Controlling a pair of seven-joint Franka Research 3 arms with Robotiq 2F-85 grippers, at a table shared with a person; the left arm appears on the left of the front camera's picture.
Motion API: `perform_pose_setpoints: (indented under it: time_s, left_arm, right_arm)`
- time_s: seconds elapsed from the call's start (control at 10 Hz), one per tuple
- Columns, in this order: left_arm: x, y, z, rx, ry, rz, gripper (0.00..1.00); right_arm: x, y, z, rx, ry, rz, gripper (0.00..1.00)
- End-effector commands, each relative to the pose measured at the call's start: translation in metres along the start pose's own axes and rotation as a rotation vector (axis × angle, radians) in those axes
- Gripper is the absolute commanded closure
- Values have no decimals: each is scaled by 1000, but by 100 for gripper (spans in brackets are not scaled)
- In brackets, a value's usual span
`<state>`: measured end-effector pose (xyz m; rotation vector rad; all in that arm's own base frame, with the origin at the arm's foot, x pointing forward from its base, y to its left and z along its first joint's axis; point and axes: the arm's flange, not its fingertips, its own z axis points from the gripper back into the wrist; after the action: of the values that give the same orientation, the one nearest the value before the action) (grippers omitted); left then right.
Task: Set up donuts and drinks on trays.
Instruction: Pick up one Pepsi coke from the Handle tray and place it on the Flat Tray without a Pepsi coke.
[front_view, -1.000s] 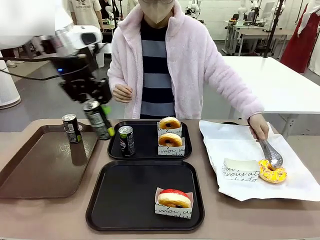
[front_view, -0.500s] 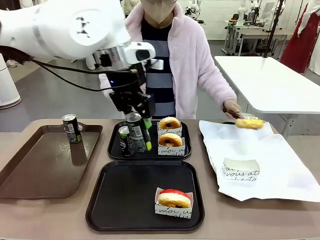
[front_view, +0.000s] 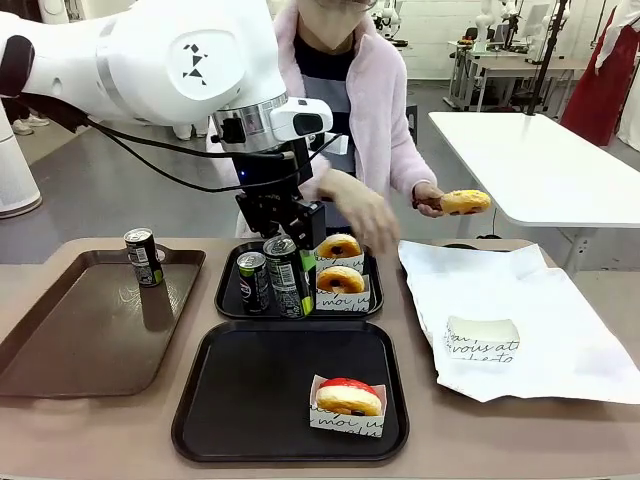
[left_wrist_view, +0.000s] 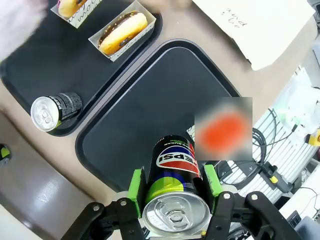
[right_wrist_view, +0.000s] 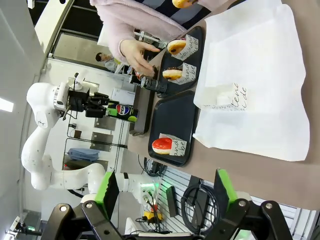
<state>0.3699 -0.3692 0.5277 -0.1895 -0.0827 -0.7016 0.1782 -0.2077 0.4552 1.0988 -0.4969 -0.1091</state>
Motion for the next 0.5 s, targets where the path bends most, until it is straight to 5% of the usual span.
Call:
perform_pose_setpoints:
  time_s: [0.0,0.3,0.4]
  left_arm:
    - [0,-2,0,0,1,-4,43]
    - [-90,-7,32,-36,115,-147,43]
    - [-121,-8,46,-34,83,-152,43]
  right_arm:
    - [3,1,-1,27,-16,14,0]
    - [3,1,-1,27,-16,14,0]
    - [3,1,-1,27,-16,14,0]
